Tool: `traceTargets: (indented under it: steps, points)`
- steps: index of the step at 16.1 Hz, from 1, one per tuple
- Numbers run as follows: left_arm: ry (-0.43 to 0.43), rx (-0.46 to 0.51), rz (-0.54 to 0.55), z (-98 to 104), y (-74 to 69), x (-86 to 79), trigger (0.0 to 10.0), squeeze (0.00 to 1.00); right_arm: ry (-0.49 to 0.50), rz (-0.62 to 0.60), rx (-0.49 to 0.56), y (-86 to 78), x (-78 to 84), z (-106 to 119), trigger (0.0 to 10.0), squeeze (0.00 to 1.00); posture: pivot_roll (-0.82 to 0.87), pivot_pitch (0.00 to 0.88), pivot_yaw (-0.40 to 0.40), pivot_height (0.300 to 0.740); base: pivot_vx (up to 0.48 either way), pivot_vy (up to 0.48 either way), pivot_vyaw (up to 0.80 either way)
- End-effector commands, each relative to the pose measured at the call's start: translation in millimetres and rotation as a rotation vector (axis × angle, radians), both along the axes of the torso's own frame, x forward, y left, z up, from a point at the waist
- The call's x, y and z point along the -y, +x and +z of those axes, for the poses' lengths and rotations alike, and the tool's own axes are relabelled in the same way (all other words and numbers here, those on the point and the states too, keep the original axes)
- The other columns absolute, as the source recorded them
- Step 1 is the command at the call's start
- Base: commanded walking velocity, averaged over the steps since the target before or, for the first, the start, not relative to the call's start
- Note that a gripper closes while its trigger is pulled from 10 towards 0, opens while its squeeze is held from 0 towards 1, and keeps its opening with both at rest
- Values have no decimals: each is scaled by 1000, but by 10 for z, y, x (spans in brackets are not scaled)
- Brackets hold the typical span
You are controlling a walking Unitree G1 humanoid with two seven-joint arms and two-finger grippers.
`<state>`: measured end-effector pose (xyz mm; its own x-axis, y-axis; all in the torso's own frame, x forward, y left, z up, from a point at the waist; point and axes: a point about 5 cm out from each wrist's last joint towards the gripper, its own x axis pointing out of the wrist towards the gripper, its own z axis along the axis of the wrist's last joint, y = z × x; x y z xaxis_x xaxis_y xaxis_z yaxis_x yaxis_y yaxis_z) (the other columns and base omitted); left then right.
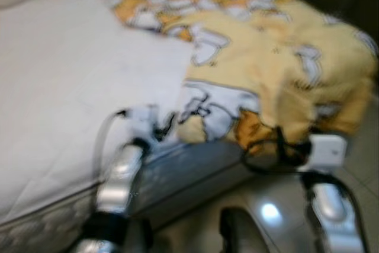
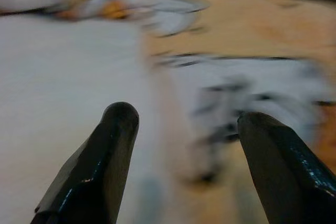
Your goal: Clean up the room
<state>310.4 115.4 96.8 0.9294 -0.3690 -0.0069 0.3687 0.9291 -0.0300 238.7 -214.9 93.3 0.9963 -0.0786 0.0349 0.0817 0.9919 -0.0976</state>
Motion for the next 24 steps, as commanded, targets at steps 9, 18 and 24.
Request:
traceTargets:
  steps: [9,18,24]
  points:
    - [19,68,142,315,344,-188,10000,0,0,286,-58,76,-282,68,10000,0,-230,32,3,607,0,0,-225]
    - [25,-48,154,154,209,-361,10000,1000,55,611,-233,66,-585,-82,10000,0,-167,76,-50,607,0,0,0]
    - [-67,-189,65,-25,134,-276,10000,1000,65,627,-251,93,-599,-86,10000,0,-155,67,-69,607,0,0,0]
